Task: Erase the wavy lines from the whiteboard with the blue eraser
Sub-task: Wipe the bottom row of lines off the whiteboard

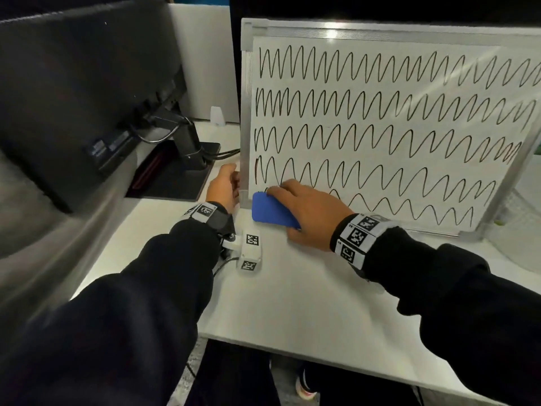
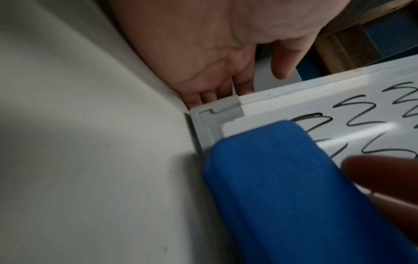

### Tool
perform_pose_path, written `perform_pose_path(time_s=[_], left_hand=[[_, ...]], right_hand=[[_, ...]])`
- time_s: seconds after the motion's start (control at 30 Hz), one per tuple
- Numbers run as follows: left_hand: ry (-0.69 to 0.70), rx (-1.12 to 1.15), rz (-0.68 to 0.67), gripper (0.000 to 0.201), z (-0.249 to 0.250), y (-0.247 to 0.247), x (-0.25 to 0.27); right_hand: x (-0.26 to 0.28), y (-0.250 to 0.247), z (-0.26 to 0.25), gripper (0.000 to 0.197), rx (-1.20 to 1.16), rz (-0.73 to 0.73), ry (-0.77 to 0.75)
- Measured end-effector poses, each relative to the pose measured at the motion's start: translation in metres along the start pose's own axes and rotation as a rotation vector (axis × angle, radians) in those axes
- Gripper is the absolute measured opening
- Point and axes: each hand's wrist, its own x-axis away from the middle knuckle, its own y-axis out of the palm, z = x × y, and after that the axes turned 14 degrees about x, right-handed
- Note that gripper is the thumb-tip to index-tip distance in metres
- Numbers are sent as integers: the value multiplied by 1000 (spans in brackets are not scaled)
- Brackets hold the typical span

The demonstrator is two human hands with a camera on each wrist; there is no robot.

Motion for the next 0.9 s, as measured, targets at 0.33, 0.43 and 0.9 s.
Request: perform_pose_path(time_s=[0.33,0.43,0.9], left_hand=[[38,-82,-40,47,3,-2,3],[61,-105,-26,39,5,1,6],[40,-114,-2,65,-1,-2,-1]], right_hand=[[-5,0,-2,61,116,-30,-48],[-4,0,-2,64,88,-19,-39],[-3,3,0,61,-34,30,-34]])
